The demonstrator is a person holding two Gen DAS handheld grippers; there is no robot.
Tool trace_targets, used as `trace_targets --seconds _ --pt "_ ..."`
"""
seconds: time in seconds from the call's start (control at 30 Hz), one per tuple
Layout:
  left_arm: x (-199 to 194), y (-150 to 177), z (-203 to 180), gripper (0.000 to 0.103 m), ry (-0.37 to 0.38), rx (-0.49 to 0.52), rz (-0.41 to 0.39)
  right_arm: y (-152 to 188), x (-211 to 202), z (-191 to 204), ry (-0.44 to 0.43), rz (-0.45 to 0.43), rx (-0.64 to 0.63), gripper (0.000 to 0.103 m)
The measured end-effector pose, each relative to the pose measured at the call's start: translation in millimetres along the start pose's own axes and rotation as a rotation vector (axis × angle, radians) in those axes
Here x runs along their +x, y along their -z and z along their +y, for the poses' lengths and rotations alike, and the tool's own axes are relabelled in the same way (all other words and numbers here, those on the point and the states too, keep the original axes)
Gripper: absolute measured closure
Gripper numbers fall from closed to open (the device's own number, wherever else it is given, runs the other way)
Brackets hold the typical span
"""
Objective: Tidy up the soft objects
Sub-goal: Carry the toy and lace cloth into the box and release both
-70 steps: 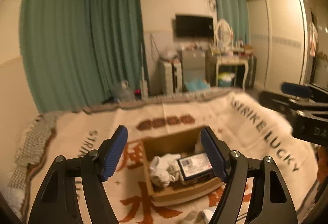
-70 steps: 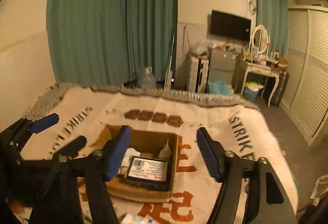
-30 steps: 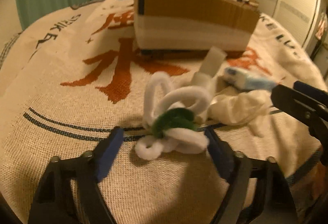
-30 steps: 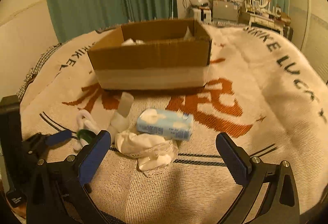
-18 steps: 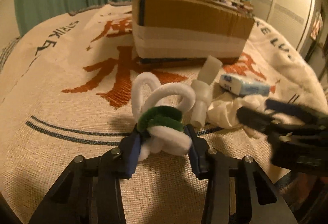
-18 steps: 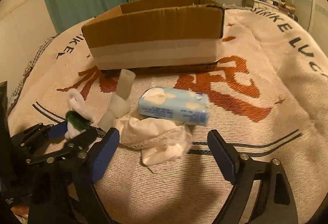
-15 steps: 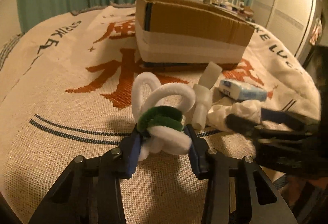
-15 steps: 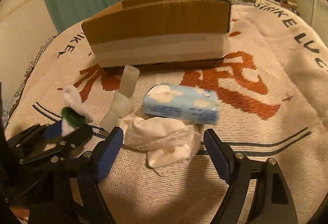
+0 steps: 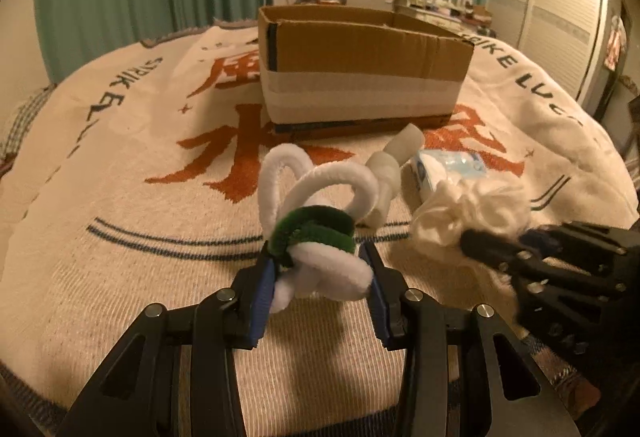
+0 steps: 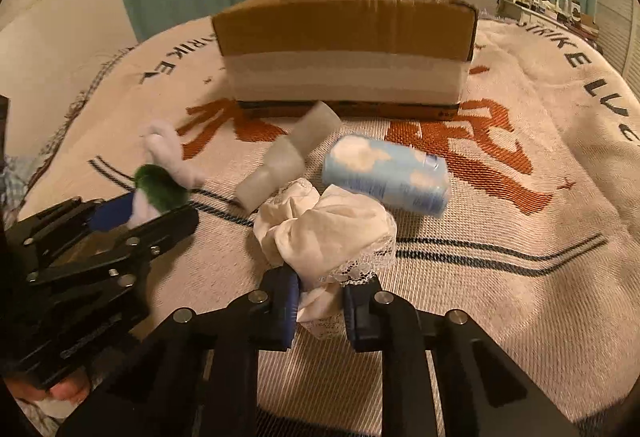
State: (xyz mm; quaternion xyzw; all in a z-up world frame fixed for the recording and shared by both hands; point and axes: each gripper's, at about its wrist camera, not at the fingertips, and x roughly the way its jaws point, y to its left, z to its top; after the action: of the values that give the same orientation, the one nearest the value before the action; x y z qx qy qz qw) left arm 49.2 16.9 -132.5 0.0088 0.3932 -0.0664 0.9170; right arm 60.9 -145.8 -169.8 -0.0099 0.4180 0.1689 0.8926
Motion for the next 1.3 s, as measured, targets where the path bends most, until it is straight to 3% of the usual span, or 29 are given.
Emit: trace_targets --seconds 0.23,0.4,0.57,0.77,1.07,1.3 --pt "-33.6 -4.7 -6.7 0.063 0.007 0.008 -0.052 -1.7 -41.9 -2.4 -0.020 -0.081 0.010 0.086" --pt "-63.5 -30.9 -13.4 0.063 0.011 0.029 -0.122 -12.2 -73.2 -4.1 -0.027 -0.146 0.008 0.086" --pt "-93.0 -70.3 -26.3 0.063 0.023 0.082 -0.223 -48.8 -104.3 -6.1 0.003 -0.235 -0.033 0.086" --pt "-101.3 -123.6 -32.8 0.063 0.026 0.118 -0.303 -107.7 -139.4 -13.4 0.001 -0.347 -0.074 0.086" --pt "-53.8 -200.7 -28.2 0.063 0.003 0.113 -0.318 -201.7 -142.5 -22.6 0.001 -0.429 -0.123 0.085" --pt "21.6 -225.9 -20.0 0.063 -0.022 0.114 -0.237 -249.6 -73.7 -46.6 -0.003 -0.367 -0.112 0.085"
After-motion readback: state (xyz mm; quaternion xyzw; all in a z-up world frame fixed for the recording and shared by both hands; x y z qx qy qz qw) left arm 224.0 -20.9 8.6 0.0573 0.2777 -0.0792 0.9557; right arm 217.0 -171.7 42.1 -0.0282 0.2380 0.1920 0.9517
